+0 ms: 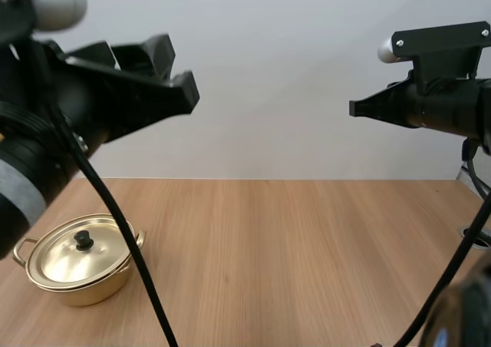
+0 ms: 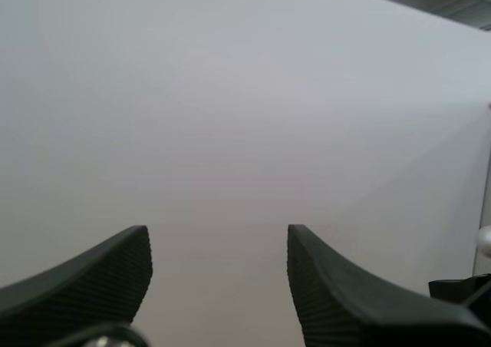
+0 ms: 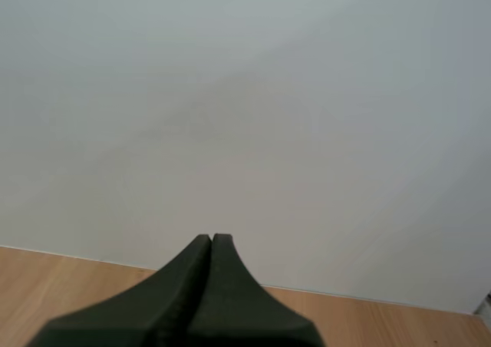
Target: Open the pot, put the car inside, and close it
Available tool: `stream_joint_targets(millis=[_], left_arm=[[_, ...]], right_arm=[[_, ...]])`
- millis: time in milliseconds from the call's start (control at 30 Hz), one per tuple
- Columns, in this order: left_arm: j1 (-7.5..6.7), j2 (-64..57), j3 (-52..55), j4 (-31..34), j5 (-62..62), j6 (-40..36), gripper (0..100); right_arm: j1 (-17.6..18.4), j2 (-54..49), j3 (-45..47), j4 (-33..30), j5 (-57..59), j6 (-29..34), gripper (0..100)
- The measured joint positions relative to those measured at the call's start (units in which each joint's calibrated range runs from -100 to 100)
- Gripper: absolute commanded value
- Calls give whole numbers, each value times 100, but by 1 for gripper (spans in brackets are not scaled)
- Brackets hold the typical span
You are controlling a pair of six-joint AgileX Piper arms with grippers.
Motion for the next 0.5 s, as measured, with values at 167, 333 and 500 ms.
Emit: stream_joint_targets(millis=[167, 333, 500], left_arm=[[-19, -48, 346, 328, -105, -250, 86], [-2, -120, 1939, 1931, 853, -1678, 86], [80, -120, 2660, 2787, 418, -2310, 86]], right_arm=[[0, -277, 337, 282, 193, -243, 0], [0, -1587, 1955, 1632, 2035, -1397, 0], [0, -1595, 2218, 1499, 2093, -1575, 0]])
